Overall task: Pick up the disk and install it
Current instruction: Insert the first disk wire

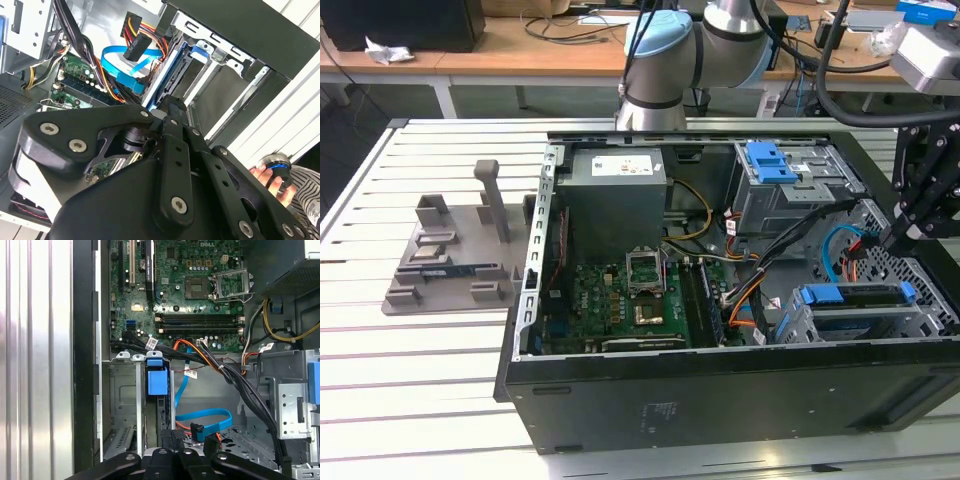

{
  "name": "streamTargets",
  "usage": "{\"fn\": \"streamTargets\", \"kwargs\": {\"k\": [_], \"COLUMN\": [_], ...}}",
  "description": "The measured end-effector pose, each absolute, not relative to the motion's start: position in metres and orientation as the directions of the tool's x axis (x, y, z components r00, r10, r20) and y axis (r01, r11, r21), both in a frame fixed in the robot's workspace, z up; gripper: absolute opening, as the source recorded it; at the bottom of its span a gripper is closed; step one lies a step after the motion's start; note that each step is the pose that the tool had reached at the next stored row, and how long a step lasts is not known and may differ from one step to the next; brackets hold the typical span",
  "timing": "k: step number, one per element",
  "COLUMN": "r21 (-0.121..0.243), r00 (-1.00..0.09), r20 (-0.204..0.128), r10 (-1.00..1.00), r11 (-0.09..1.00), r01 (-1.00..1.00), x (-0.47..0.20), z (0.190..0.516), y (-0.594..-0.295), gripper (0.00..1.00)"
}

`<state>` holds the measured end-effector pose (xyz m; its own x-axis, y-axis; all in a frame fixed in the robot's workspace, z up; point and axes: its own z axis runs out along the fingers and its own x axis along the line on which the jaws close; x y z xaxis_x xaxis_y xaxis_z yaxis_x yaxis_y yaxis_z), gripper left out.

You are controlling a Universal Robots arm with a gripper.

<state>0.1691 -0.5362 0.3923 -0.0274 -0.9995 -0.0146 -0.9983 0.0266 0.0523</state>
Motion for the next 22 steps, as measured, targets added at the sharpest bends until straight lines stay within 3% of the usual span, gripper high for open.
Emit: {"fn": "streamTargets", "kwargs": {"k": [4, 11, 22], "r21": [0.052, 0.052, 0.058], "r00": [-0.027, -0.027, -0.027], "r20": [-0.015, -0.015, -0.014], "r10": [-1.000, -1.000, -1.000], "r11": [0.027, 0.027, 0.027], "r01": [-0.998, -0.998, -0.998], "x": [0.169, 0.169, 0.186], "z": [0.392, 0.392, 0.375], "y": [-0.536, -0.536, -0.503], "gripper": [0.11, 0.42, 0.42]}}
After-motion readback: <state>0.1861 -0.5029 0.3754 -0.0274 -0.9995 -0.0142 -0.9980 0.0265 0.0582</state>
